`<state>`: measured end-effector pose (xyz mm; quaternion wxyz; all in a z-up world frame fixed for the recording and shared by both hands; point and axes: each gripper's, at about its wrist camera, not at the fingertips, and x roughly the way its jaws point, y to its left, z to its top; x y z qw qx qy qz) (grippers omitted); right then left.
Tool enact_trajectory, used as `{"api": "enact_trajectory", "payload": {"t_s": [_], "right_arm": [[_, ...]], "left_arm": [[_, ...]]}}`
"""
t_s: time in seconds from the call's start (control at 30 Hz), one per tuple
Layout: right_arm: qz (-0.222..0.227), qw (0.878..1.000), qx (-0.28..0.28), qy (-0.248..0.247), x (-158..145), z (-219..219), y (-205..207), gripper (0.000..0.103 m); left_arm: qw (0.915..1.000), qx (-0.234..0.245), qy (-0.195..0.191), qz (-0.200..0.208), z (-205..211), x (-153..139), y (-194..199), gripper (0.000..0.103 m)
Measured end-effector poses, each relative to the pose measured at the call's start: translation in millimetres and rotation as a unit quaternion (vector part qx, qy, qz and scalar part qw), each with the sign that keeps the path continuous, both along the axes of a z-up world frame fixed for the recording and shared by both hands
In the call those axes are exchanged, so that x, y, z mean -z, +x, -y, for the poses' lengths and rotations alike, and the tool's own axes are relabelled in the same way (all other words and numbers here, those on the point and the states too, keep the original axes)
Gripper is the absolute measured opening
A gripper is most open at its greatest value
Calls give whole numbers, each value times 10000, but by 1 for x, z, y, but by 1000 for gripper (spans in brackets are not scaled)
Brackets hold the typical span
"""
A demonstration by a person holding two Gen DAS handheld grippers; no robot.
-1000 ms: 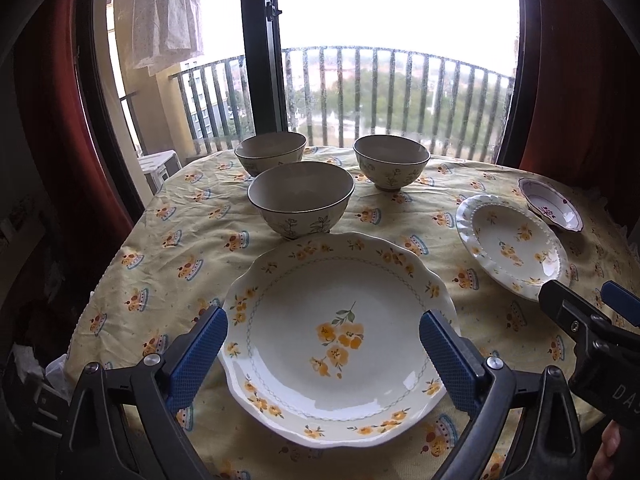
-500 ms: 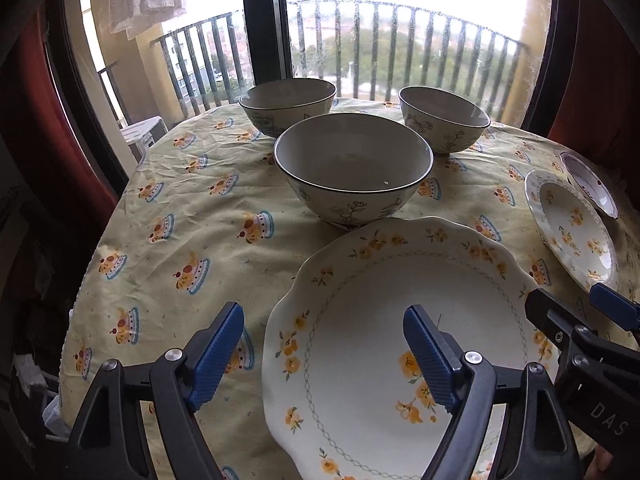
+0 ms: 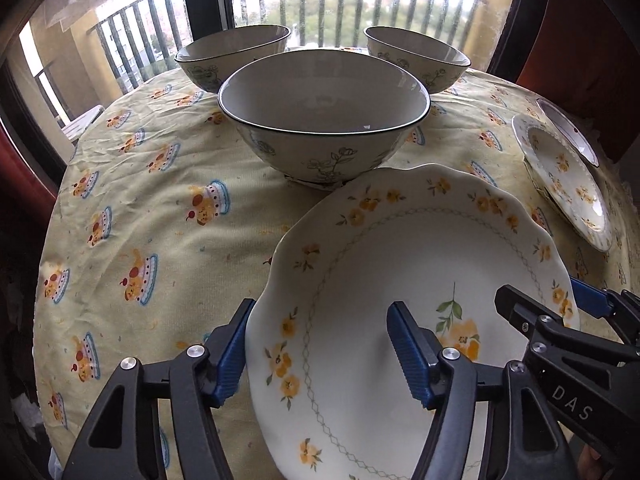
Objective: Organize plates and bowls
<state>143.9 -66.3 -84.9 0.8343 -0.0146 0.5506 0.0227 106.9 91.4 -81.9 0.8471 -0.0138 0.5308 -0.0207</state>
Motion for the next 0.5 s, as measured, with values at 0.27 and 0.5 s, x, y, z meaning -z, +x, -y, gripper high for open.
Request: {"api": "enact_trajectory", "payload": {"t_s": [0.27, 0.5], "right_arm": [[-213, 9997, -44, -102, 6, -1, 3, 69], [-178, 9996, -180, 117, 7, 2, 2, 69]], "left_arm": [[9995, 91, 278, -111, 7, 4, 10, 70], [9995, -97, 273, -117, 7, 4, 8, 71]]}}
